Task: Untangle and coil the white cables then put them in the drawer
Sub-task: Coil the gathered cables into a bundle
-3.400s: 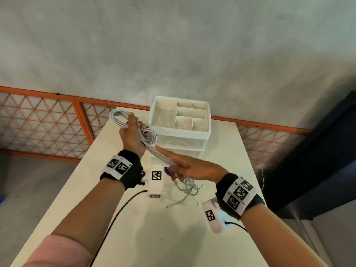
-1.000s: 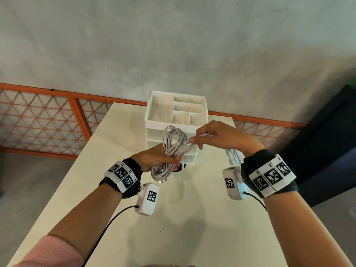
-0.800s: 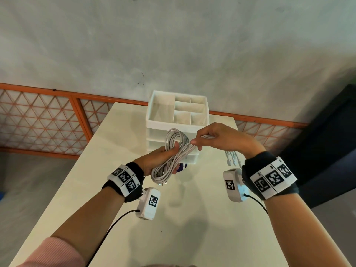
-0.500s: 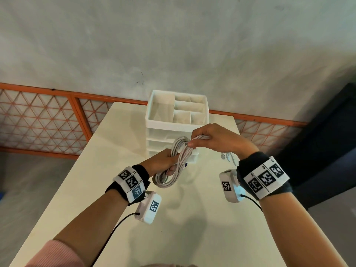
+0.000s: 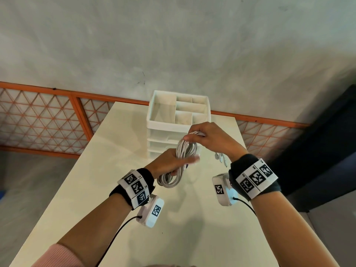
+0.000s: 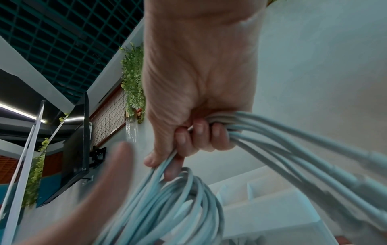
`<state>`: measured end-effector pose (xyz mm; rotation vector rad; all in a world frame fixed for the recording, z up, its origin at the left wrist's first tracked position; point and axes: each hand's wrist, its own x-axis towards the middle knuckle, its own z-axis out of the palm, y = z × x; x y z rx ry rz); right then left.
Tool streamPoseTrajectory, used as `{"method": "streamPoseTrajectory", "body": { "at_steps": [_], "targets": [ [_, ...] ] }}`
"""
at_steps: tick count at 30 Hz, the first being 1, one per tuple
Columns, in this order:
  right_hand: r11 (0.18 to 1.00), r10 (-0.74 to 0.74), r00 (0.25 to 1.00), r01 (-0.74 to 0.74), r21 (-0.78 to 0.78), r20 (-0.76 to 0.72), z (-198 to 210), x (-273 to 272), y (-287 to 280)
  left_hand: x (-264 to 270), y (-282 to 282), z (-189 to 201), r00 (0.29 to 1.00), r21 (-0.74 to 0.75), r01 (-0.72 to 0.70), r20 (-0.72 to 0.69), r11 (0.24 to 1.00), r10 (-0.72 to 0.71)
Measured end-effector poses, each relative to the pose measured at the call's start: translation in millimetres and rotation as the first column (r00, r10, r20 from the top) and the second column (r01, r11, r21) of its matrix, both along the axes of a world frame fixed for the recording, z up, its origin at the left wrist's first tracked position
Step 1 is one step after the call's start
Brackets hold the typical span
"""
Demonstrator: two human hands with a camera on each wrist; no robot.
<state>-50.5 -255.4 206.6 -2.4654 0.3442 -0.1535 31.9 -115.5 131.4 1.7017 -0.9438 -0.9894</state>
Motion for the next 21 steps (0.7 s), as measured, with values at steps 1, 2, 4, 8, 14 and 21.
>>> {"method": "streamPoseTrajectory", "body": {
  "at_steps": [1,2,4,8,14,21],
  "targets": [
    [1.0,0.002,1.0,-0.002,0.005,-0.012,-1.5,0.1,0.1,1.9,-0.2,-1.0,0.999,0.021,0.03,0.038,0.999,-0.031],
    [1.0,0.006,1.0,-0.005,0.017,-0.019,-3.1,0.3,0.4,4.4,-0.7,-2.6,0.996,0.048,0.062,0.066,0.997,-0.065],
    [0.999,0.004,1.0,-0.004,0.051,-0.005,-5.3,0.9,2.3,5.0,-0.7,-2.4,0.992,0.083,0.095,0.075,0.992,-0.101],
    [0.994,-0.031,0.997,0.023,0.111,0.074,-9.5,4.9,5.8,4.3,-1.8,0.4,0.989,0.098,0.098,0.098,0.99,-0.108],
    [0.979,-0.148,0.972,0.117,0.167,0.182,-18.3,7.6,0.1,4.2,1.6,2.3,0.996,-0.025,0.087,-0.004,0.996,-0.087],
    [0.873,-0.293,0.937,0.182,0.452,0.189,-45.1,2.6,-12.0,20.1,1.7,8.3,0.997,-0.16,-0.07,-0.032,0.985,0.066]
  ]
}}
